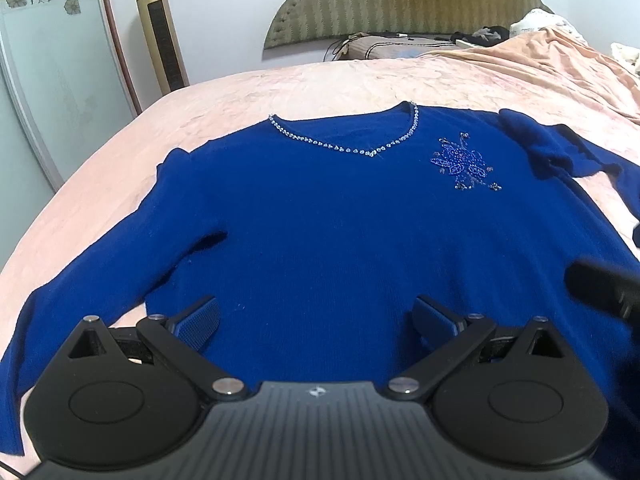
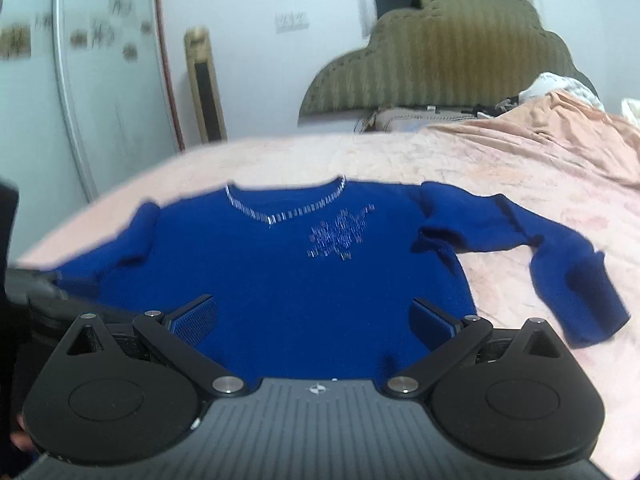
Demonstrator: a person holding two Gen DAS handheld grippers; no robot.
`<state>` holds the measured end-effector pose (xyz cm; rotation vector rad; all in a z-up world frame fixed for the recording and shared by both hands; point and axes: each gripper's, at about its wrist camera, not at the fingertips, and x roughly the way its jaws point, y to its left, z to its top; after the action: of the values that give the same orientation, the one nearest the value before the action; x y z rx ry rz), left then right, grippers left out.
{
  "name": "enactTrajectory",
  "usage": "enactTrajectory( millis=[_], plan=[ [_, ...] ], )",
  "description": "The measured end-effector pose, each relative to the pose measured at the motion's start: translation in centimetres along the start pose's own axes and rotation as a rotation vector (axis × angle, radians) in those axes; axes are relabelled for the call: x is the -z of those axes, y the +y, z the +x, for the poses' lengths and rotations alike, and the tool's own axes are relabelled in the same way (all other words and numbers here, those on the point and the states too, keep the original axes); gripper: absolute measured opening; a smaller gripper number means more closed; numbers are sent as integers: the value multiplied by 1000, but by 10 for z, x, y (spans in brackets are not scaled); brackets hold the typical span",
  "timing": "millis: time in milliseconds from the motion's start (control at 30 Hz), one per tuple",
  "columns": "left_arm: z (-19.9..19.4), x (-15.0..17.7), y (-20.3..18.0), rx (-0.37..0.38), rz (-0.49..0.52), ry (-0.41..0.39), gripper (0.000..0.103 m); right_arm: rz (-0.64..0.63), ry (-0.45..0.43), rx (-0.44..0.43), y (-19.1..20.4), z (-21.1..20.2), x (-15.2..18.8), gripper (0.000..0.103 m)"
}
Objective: Fold small clothes
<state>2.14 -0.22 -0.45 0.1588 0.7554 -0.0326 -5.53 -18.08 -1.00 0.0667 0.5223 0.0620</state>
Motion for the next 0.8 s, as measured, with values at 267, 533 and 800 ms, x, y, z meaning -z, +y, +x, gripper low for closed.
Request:
enactTrajectory(
  millis=[267,533,800],
  plan=[
    [7,-8,-3,-7,-4,1,103,-22,36,59,-4,5,3,103],
    [17,-12,-11,-6,11,15,103,-19,34,79,-14,8,3,103],
    [26,-13,-17,-14,16,22,103,-52,24,86,-16,9,6,103]
  ],
)
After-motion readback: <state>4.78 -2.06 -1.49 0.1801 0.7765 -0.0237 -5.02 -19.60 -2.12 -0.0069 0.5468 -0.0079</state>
